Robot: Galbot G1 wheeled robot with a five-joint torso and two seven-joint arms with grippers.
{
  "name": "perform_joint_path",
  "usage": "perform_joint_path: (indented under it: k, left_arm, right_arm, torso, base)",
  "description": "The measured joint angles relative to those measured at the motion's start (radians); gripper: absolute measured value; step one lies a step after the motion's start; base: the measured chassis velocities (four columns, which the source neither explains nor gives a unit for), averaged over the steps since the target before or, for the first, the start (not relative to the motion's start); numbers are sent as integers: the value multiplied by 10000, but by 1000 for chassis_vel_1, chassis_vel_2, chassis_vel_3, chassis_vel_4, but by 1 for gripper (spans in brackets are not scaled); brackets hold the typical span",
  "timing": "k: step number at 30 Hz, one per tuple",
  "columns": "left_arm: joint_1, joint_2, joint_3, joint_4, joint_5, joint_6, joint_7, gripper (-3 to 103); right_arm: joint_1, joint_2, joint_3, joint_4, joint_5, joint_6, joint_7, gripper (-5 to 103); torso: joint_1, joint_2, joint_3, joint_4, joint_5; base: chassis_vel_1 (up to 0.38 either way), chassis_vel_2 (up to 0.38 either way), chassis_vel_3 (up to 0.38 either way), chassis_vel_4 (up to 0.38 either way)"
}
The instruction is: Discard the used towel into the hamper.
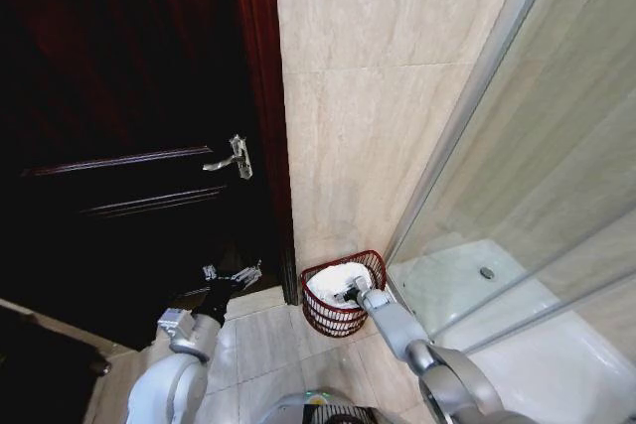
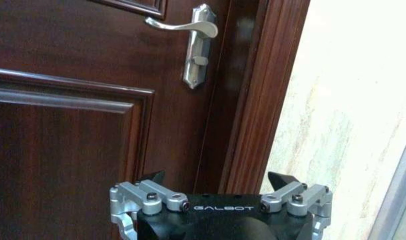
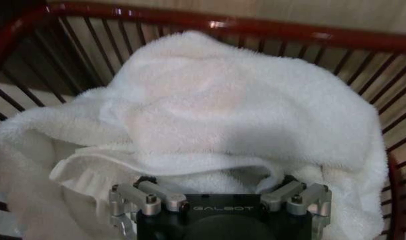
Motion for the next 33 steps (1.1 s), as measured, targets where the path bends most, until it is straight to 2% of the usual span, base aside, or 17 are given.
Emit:
perform_joint_path:
  k: [6, 8, 9, 12, 17, 24, 33]
  left_arm:
    - [0, 0, 0, 0, 0, 0, 0, 100]
    - [0, 0, 0, 0, 0, 0, 0, 100]
    - [0, 0, 0, 0, 0, 0, 0, 100]
    - [0, 1, 0, 0, 0, 0, 0, 100]
    - [0, 0, 0, 0, 0, 0, 0, 100]
    - [0, 0, 0, 0, 0, 0, 0, 100]
    - [0, 0, -1, 0, 0, 0, 0, 100]
  right_arm:
    - [-693, -1197, -268, 2444, 918, -128, -150, 100]
    - [-941, -1735, -391, 3397, 1477, -361, -142, 100]
    - [-941, -1735, -391, 3397, 1477, -361, -142, 100]
    - [-1504, -2628, -740, 4981, 2268, -753, -73, 100]
    - [-2372, -3305, -824, 6727, 2924, -1134, 187, 100]
    - [-3759, -3781, -352, 9006, 3503, -1231, 698, 100]
    - [-5394, -3829, 864, 11574, 3758, -1067, 1306, 100]
  torso:
    - [1, 0, 2, 0, 5]
    - [1, 1, 1, 0, 3]
    - [1, 1, 1, 0, 3]
    - [1, 3, 0, -2, 3]
    - [1, 4, 0, -2, 4]
    - [0, 5, -1, 0, 1]
    - [0, 6, -1, -1, -2]
  base:
    - [0, 0, 0, 0]
    - [0, 0, 0, 0]
    - [0, 0, 0, 0]
    - [0, 0, 0, 0]
    - [0, 0, 0, 0]
    - [0, 0, 0, 0]
    - [0, 0, 0, 0]
